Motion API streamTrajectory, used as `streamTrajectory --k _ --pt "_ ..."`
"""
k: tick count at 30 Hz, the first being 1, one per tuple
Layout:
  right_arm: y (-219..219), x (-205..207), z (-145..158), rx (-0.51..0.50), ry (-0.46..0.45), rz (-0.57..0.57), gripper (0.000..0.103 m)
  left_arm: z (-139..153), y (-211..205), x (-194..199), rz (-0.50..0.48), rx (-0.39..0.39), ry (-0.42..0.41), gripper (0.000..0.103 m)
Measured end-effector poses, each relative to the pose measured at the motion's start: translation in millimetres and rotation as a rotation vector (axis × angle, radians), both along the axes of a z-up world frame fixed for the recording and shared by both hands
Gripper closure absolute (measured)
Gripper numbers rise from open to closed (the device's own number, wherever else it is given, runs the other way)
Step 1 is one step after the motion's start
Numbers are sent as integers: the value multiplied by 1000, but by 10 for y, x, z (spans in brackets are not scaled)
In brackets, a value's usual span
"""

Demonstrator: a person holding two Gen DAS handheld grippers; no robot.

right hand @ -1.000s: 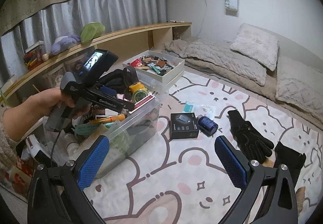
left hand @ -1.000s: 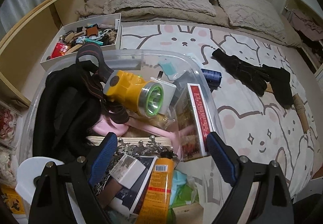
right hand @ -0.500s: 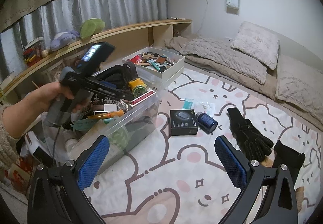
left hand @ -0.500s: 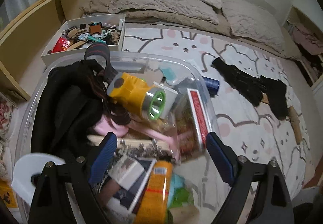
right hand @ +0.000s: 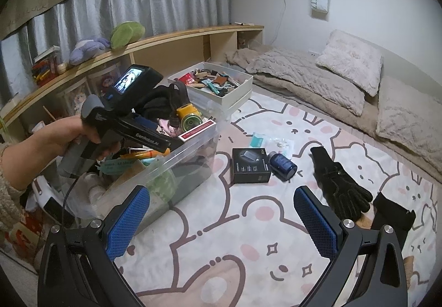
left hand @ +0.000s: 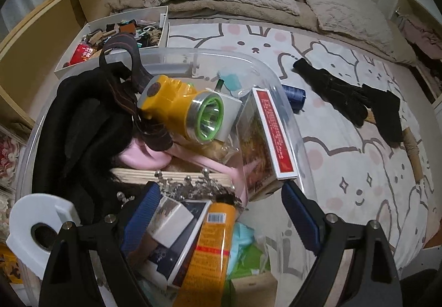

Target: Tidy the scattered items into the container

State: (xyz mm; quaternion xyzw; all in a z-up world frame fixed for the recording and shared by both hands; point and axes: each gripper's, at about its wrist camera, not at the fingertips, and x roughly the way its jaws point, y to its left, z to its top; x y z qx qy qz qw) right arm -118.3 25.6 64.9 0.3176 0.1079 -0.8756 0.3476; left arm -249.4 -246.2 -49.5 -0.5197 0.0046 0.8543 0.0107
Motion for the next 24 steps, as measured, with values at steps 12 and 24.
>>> streamTrajectory --k 12,24 --pt "-62 18 2 -11 -1 10 0 10 -11 -53 23 -28 23 13" --pt "-98 48 48 -66 -5 -3 0 330 167 325 -6 -23 110 13"
